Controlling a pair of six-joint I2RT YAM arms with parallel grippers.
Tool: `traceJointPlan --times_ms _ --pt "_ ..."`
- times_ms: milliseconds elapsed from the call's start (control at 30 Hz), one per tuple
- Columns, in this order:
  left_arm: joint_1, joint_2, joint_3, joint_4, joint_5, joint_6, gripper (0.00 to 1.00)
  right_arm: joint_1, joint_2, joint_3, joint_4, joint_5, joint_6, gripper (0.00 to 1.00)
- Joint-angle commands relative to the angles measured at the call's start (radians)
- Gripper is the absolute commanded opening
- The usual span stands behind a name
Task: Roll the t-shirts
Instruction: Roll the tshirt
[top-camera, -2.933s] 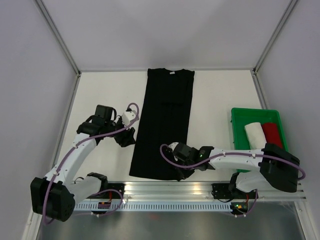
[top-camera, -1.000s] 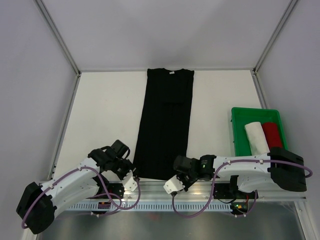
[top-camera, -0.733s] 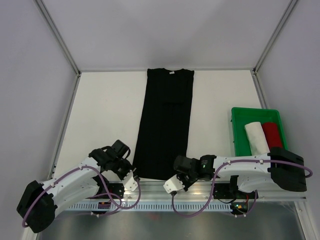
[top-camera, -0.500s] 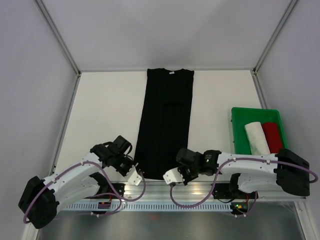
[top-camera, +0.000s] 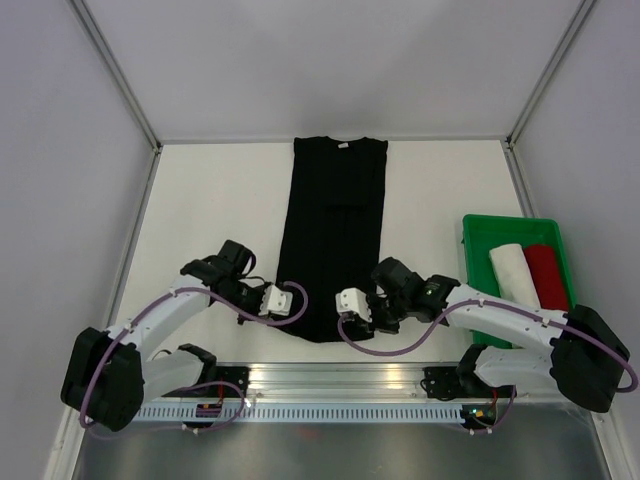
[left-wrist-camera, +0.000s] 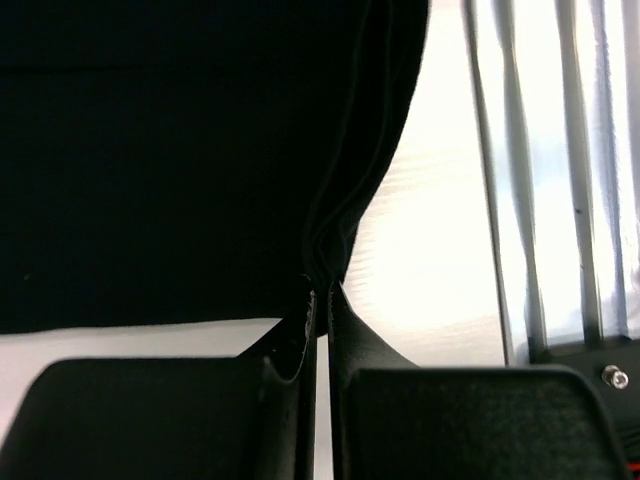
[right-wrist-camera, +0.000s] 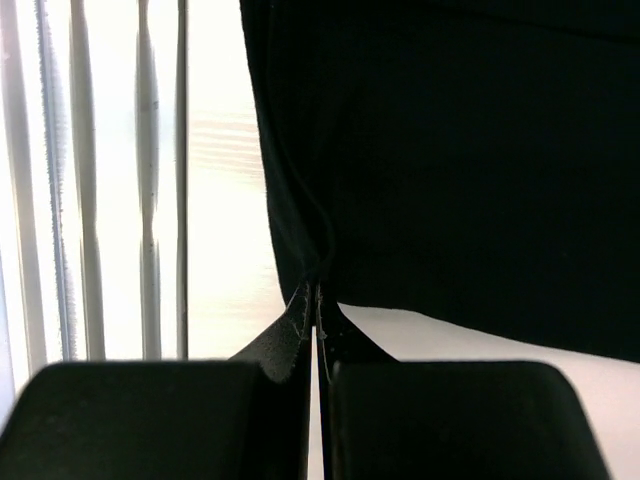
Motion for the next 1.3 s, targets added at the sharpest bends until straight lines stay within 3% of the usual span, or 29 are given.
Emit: traceJointPlan --times_ms 0,600,667,700,833,1000,1133,1267 --pt "0.059 0.039 0.055 0.093 0.101 -0.138 0.02 -0.05 0.028 0.045 0.045 -0.054 0.044 0.0" --pt "0.107 0.179 0.063 0.21 0.015 -0.165 0.02 -0.174 0.189 0.105 0.077 0.075 0.166 0.01" --pt "0.107 0.185 0.06 0.213 -0.018 -0.152 0.02 -0.179 0.199 0.11 0.086 0.086 0.177 0.06" --pt "0.108 0.188 0.046 0.216 -0.035 -0.142 0.02 -0.185 0.2 0.11 0.1 0.099 0.198 0.15" --pt "0.108 0.192 0.045 0.23 -0.048 -0.146 0.02 -0.214 0.186 0.107 0.126 0.093 0.228 0.3" --pt "0.108 0.191 0.048 0.241 -0.043 -0.151 0.02 -0.245 0.179 0.156 0.097 0.067 0.26 0.41" --pt "0.108 0.185 0.043 0.244 -0.046 -0.151 0.02 -0.245 0.211 0.222 0.042 0.041 0.432 0.42" --pt "0.108 0.179 0.04 0.256 -0.049 -0.166 0.02 -0.246 0.17 0.187 0.114 -0.023 0.705 0.32"
